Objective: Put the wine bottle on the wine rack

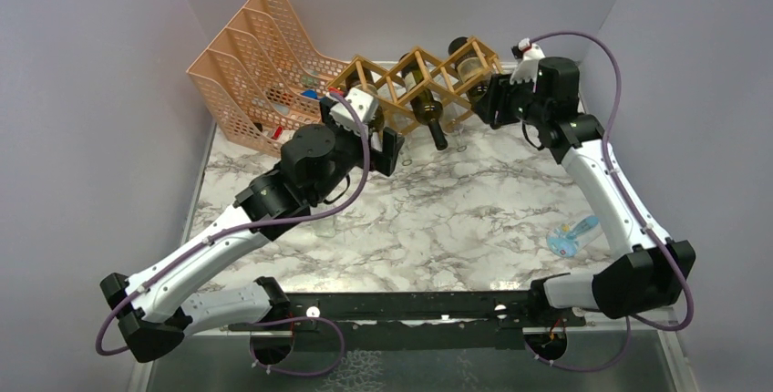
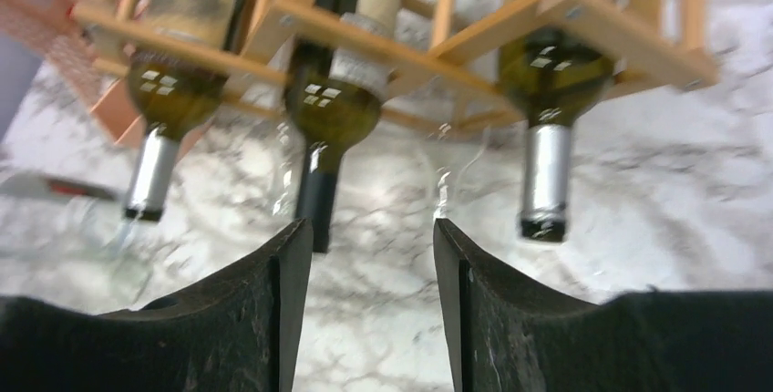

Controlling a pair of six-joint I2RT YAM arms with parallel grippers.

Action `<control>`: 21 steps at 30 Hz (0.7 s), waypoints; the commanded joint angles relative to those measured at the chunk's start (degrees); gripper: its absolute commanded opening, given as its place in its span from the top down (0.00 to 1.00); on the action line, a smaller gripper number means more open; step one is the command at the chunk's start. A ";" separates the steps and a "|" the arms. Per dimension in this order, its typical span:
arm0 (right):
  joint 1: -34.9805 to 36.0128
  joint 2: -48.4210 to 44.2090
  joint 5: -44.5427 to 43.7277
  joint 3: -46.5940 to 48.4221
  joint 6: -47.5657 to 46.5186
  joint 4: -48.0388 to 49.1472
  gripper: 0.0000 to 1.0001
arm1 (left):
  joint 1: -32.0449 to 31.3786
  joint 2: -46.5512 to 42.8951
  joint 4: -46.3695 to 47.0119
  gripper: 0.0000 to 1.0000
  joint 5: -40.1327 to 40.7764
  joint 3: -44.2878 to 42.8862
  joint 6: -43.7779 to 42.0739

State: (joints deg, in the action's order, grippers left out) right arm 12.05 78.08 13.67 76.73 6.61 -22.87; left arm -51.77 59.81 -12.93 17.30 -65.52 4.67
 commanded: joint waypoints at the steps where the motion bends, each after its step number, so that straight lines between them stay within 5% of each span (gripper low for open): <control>1: 2.65 -5.07 10.14 -4.64 4.41 -1.00 0.45 | 0.26 -2.86 0.72 0.01 0.52 -3.94 -2.24; 12: 27.21 -7.33 7.74 -11.16 8.95 14.58 0.41 | 0.26 -6.32 -0.38 0.01 8.71 -11.68 -8.56; 21: 44.29 5.81 -3.86 -6.48 5.60 22.85 0.41 | 0.26 -11.34 0.63 0.01 12.76 -13.03 -11.48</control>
State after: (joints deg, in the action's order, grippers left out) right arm 51.94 78.54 15.46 66.65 13.69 -6.02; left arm -51.77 50.76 -13.26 26.28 -77.67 -4.54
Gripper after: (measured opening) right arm 0.585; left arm 0.989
